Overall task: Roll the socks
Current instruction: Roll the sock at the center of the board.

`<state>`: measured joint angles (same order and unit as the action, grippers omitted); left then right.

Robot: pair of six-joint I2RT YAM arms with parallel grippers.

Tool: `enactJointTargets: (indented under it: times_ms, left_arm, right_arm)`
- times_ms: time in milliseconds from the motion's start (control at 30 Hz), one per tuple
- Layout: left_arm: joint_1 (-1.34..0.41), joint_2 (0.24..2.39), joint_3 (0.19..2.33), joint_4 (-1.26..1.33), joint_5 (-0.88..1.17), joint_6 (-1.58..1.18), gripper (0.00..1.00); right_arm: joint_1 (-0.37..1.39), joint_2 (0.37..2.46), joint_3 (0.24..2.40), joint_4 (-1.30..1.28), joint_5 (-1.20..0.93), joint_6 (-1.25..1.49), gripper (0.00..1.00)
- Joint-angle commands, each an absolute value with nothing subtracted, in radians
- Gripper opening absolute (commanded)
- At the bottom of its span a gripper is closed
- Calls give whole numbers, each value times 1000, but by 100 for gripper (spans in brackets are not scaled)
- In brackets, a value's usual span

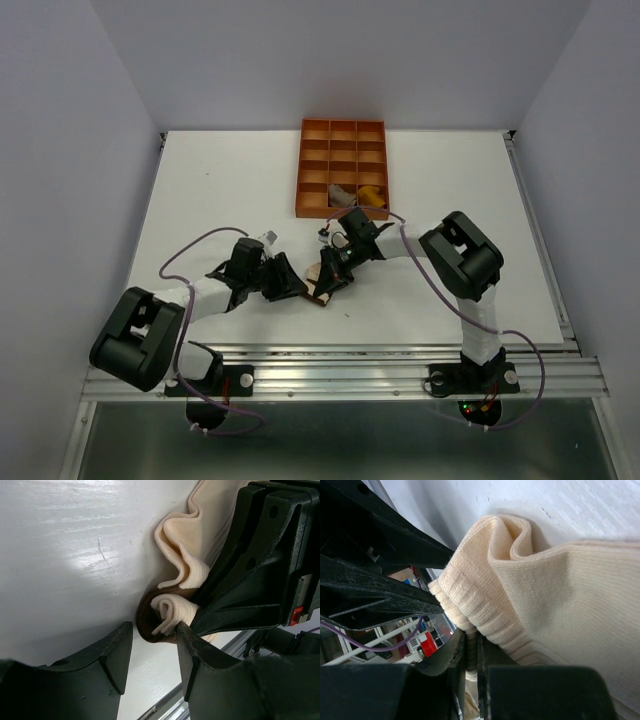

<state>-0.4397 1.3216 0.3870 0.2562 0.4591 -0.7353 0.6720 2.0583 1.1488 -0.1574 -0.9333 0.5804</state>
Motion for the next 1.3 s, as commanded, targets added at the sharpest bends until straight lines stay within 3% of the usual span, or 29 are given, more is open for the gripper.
enactJointTargets:
  times_ms: [0,133,267,333,500,533,633,733,900,1267]
  left_arm:
    - [-457,1354,411,288,456,-699,50]
    - [-488,1384,429,293,434,-703,41]
    - [-512,1437,460,270,404,-707,9]
    - [-522,1457,472,247,385,-707,0]
    - [-528,1531,527,126,296,-732,0]
    - [-529,1555,540,97,287,-732,0]
    - [-538,1572,574,8,294,-733,0]
    - [-564,1539,603,-53,279,-744,0]
    - [-578,1465,667,-254,155,-769,0]
    - [-606,1384,704,-396,150,-799,0]
  right_arm:
    - [664,2088,1134,-149,-916,568,1]
    - [664,2095,1140,-152,-910,560,1]
    - [664,2095,1149,-152,-888,549,1]
    - [664,2091,1152,-150,-885,539,6]
    - [664,2033,1158,-169,-827,483,27]
    - [664,2014,1158,-169,-818,456,38]
    - [664,1932,1154,-172,-758,393,51]
    - [673,1846,1146,-175,-709,335,60]
    - [699,1724,1097,-161,-588,264,65]
    - [920,1532,968,-58,-358,120,67]
